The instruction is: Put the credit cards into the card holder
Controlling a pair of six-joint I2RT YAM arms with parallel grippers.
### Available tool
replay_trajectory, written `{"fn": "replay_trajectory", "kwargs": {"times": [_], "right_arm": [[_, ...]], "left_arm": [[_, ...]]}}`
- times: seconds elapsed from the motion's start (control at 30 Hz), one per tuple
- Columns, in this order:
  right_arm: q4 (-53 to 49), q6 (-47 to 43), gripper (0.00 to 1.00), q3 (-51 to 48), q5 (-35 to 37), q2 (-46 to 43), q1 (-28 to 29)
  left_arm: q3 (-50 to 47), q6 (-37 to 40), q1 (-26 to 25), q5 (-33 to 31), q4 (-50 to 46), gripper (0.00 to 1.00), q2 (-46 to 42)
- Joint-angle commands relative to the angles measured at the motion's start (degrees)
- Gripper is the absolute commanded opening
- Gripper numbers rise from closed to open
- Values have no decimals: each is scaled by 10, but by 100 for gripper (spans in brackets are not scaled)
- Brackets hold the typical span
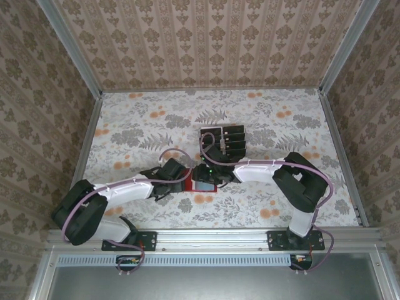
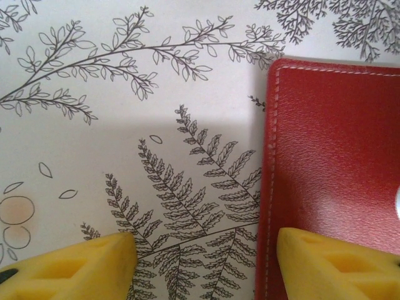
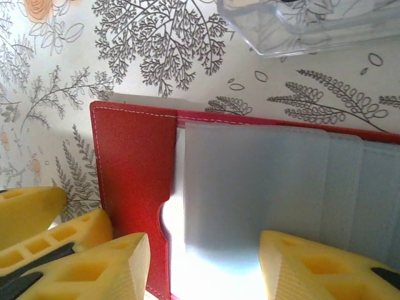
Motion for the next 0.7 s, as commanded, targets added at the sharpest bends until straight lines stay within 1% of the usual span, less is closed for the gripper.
{"fn": "replay_trajectory", "kwargs": {"times": [0.0,0.37,0.67], "right_arm": [[16,22,50,10,-16,13,-1],[69,75,50,-10,-24,22,3],[92,107,51,-19,-21,21,7]], "left_arm": [[-25,18,-4,19,76,64,-4],[-86,40,-16,32,157,68,-93],[-97,48,-39,39,195,69,-94]]}}
